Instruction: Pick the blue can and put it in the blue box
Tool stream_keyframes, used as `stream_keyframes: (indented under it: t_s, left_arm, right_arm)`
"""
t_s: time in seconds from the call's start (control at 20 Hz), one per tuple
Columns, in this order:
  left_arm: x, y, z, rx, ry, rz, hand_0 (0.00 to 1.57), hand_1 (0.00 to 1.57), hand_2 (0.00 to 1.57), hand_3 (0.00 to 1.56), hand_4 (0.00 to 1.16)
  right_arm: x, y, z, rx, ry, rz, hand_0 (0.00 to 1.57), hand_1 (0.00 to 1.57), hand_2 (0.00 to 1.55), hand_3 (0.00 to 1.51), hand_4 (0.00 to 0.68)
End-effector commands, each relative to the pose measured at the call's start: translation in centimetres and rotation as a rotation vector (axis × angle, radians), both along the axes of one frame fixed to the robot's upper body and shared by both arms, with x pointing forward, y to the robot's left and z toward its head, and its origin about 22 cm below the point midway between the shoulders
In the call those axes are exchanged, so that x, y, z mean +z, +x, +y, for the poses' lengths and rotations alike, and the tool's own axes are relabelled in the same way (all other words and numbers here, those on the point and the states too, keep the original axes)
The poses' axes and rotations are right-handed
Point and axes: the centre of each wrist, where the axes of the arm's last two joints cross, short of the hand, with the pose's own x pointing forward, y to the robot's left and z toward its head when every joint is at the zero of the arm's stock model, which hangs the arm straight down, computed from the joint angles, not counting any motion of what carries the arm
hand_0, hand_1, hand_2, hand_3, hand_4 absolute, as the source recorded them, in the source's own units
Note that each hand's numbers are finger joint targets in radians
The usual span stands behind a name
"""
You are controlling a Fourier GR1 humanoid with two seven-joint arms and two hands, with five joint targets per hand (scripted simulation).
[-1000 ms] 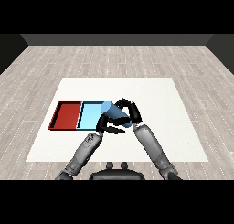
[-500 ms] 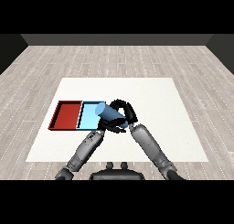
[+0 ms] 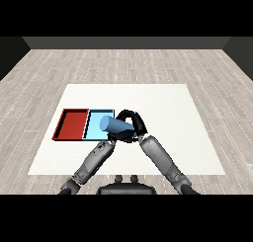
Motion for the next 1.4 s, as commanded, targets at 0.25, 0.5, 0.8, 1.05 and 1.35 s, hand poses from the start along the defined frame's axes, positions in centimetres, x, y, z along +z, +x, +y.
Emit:
stream_keyframes:
  t_s: [0.25, 0.5, 0.8, 1.05, 1.35]
  left_arm:
    - [0.7, 0.0, -1.1, 0.073, 0.006, 0.008, 1.57, 1.57, 1.57, 1.49, 1.14]
    - [0.2, -0.8, -0.9, 0.126, -0.016, -0.009, 1.57, 1.57, 1.56, 1.48, 1.14]
    - [-0.8, 0.0, -0.1, 0.143, -0.005, -0.035, 1.57, 1.57, 1.57, 1.49, 1.13]
    - [-1.9, -0.5, 0.2, 0.160, -0.011, -0.041, 1.57, 1.57, 1.57, 1.49, 1.13]
    - [-0.5, -0.3, -0.6, 0.168, 0.038, -0.069, 1.57, 1.57, 1.57, 1.49, 1.13]
  right_arm:
    - [-1.1, -0.7, -0.4, 0.004, 0.018, 0.013, 1.50, 1.50, 1.46, 1.38, 0.559]
    - [-0.2, -1.0, -0.4, -0.006, 0.083, 0.016, 1.47, 1.47, 1.42, 1.35, 0.480]
    - [-0.7, 0.0, -0.9, 0.015, 0.061, 0.049, 0.00, 0.00, 0.00, 0.00, 0.000]
    - [0.3, -0.9, -0.5, 0.014, 0.040, 0.030, 0.00, 0.00, 0.00, 0.00, 0.000]
    - [-1.1, -0.3, -3.6, -0.006, 0.064, 0.046, 0.00, 0.00, 0.00, 0.00, 0.000]
